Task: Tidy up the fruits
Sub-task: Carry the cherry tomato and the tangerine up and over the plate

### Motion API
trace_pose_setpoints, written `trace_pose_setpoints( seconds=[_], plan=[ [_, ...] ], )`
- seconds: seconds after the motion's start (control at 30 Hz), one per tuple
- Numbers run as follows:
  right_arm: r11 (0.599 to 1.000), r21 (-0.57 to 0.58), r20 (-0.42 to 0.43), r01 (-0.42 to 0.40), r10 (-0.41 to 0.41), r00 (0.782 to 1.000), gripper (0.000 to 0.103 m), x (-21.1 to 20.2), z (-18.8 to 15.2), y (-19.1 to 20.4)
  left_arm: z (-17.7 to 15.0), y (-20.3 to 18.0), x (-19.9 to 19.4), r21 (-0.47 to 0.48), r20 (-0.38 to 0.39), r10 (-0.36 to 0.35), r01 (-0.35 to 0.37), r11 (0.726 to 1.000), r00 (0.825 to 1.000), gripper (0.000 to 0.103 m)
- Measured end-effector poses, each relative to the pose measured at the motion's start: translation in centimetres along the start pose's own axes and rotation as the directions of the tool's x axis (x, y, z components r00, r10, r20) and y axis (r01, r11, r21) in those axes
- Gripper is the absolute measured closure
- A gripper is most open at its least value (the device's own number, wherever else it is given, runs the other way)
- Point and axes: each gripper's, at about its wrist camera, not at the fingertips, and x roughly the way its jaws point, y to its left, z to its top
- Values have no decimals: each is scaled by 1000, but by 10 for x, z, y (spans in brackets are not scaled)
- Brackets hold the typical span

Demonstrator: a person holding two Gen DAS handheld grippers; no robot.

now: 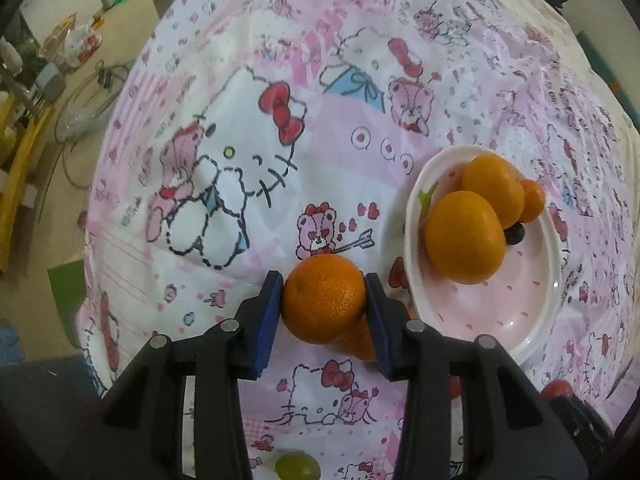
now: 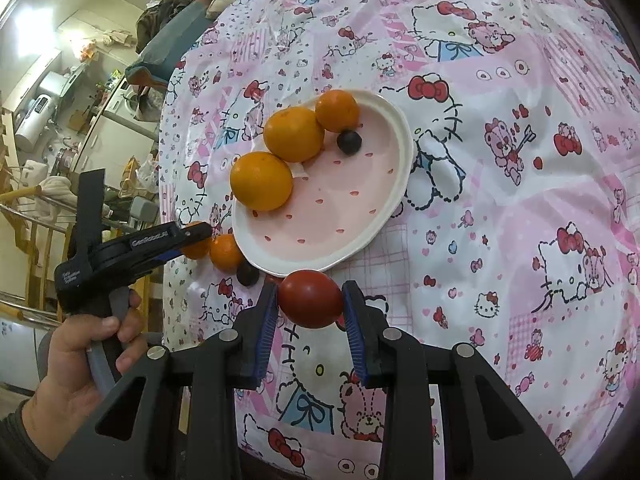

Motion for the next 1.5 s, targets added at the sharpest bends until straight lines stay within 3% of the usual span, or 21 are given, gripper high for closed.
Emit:
trace_pose_setpoints(
  seconds=[0.27, 0.5, 0.8, 1.3, 1.5],
  plan=[
    [1000, 14, 31, 1, -2, 1000, 69, -11, 3, -5, -7, -11, -34, 85, 122, -38, 27, 996, 992, 67],
    [1000, 28, 101, -7, 4, 995, 69, -34, 7, -13, -12, -29, -55, 173, 210, -46, 10, 985, 977, 67],
    [1000, 24, 172, -5, 0, 985, 69, -62, 20, -19, -21, -61, -72, 317, 269, -83, -7, 948, 960, 67],
    [999, -53, 181, -4, 14, 983, 69, -59, 74, -18, 2, -99, -73, 425, 238, -135, 22, 905, 962, 67],
    [999, -46, 143, -6, 13, 990, 69, -41, 93, -23, 12, -111, -67, 448, 233, -145, 26, 894, 962, 67]
  ],
)
